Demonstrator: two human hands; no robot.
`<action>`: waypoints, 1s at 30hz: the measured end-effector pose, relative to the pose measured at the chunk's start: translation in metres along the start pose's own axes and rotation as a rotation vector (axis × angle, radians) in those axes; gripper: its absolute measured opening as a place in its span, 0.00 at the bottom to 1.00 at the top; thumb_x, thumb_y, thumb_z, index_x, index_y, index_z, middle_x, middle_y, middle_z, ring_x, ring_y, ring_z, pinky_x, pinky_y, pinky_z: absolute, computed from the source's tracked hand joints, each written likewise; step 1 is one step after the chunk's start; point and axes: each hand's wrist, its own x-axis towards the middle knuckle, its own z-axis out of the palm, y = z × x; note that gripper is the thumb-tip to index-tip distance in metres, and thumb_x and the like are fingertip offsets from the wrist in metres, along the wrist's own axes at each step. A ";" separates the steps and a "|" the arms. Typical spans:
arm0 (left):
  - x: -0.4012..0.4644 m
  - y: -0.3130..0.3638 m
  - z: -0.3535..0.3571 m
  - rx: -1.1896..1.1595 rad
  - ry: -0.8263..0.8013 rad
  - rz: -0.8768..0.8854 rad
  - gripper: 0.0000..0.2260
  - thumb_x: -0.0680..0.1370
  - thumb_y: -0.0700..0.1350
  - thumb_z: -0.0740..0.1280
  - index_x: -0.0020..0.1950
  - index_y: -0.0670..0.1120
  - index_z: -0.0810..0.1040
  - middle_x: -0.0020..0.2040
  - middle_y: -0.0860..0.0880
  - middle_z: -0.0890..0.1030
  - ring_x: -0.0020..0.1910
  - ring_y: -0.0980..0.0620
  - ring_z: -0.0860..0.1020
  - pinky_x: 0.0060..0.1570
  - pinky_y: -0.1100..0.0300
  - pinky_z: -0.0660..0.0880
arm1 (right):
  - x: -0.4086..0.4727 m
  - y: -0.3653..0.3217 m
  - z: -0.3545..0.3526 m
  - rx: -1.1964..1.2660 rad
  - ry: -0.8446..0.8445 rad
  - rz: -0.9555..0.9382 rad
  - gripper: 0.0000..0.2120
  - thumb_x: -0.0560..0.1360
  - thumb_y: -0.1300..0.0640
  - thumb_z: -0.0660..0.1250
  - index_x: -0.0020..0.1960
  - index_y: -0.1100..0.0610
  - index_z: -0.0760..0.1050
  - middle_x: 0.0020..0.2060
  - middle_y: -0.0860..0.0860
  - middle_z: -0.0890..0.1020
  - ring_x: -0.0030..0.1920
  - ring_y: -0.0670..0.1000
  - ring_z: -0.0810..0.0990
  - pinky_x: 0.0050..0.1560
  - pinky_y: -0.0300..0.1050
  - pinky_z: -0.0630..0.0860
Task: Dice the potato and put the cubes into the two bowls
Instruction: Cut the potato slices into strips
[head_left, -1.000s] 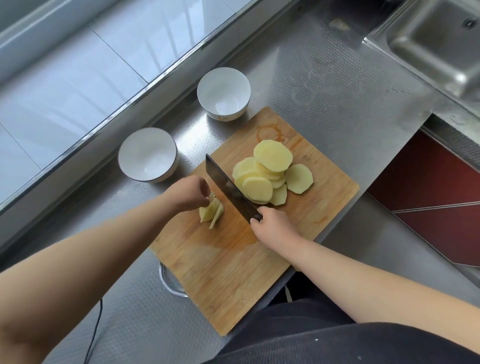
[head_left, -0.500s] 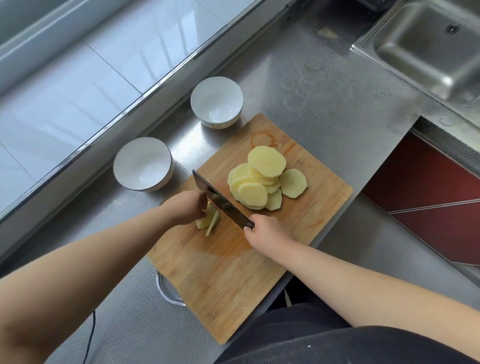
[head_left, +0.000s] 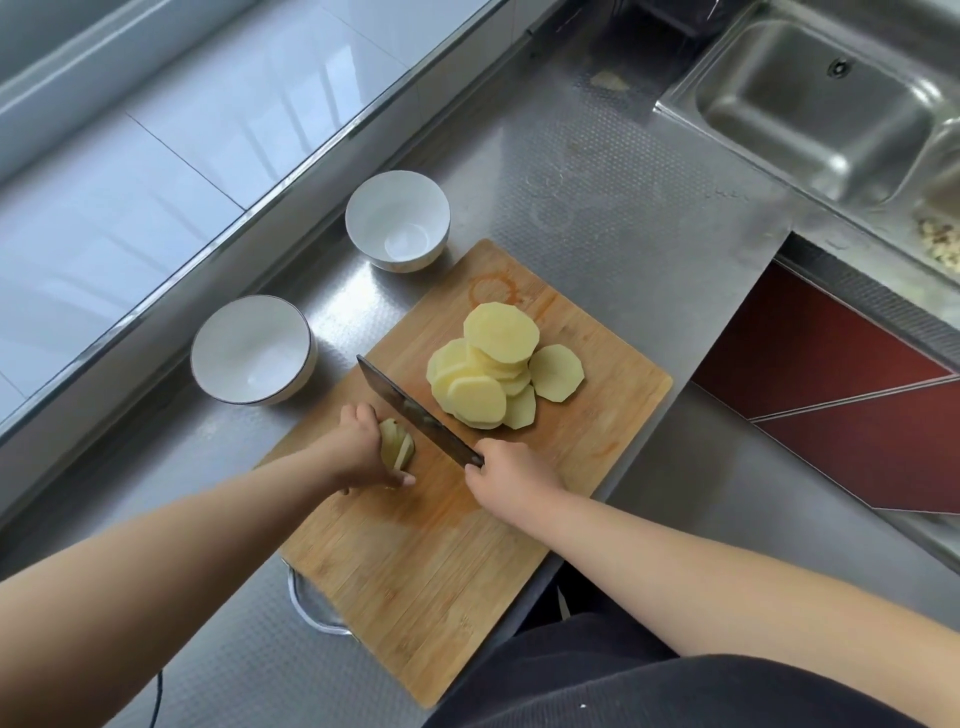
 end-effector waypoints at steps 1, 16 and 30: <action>0.000 0.001 0.003 -0.020 0.011 -0.005 0.49 0.64 0.57 0.79 0.74 0.44 0.54 0.68 0.44 0.58 0.46 0.47 0.76 0.24 0.65 0.74 | 0.000 0.001 -0.001 0.003 0.003 0.001 0.13 0.81 0.51 0.56 0.59 0.56 0.74 0.51 0.52 0.80 0.43 0.53 0.73 0.39 0.43 0.68; 0.006 0.016 0.016 -0.012 0.140 -0.003 0.33 0.71 0.49 0.76 0.67 0.43 0.61 0.65 0.41 0.62 0.46 0.47 0.74 0.43 0.58 0.75 | 0.007 0.021 -0.019 -0.019 0.082 0.094 0.13 0.82 0.51 0.55 0.60 0.55 0.74 0.54 0.53 0.80 0.50 0.56 0.78 0.44 0.46 0.75; 0.014 0.054 0.029 -0.045 0.234 0.047 0.25 0.74 0.47 0.72 0.64 0.43 0.62 0.63 0.41 0.63 0.42 0.46 0.77 0.44 0.51 0.80 | 0.002 0.021 -0.018 -0.086 0.126 0.064 0.13 0.82 0.51 0.55 0.60 0.56 0.73 0.50 0.55 0.81 0.48 0.58 0.79 0.39 0.45 0.71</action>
